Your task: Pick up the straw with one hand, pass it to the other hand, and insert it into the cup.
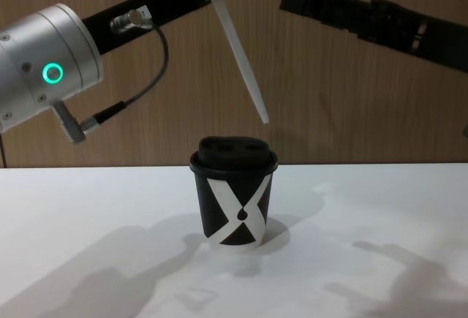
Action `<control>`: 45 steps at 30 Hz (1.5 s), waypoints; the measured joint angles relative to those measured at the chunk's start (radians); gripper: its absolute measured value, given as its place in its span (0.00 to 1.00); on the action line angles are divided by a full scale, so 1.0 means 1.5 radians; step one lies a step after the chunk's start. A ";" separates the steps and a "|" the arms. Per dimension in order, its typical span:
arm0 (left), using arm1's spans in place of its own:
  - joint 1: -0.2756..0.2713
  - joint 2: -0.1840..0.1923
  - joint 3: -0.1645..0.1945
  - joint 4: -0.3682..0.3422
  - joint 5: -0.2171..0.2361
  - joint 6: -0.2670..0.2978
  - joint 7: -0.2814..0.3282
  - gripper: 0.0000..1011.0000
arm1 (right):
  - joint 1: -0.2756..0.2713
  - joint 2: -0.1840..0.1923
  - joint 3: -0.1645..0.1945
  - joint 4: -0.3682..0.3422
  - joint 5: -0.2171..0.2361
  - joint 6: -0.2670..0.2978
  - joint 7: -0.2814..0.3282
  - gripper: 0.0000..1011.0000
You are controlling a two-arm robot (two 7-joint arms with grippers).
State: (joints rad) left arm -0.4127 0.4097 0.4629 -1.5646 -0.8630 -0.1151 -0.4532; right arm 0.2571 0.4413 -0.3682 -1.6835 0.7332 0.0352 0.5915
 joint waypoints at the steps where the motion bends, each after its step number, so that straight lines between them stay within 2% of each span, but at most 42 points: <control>1: 0.000 0.000 0.001 0.000 0.003 -0.001 0.002 0.00 | 0.000 0.000 0.000 0.000 0.000 0.000 0.000 0.99; 20: -0.010 -0.003 0.016 0.007 0.094 -0.013 0.041 0.00 | 0.000 0.000 0.000 0.000 0.000 0.000 0.000 0.99; 45: -0.021 -0.016 0.028 0.029 0.154 -0.007 0.057 0.00 | 0.000 0.000 0.000 0.000 0.000 0.000 0.000 0.99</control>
State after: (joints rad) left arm -0.4448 0.3857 0.5053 -1.5207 -0.6316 -0.1261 -0.3672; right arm 0.2571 0.4413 -0.3682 -1.6835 0.7332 0.0352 0.5915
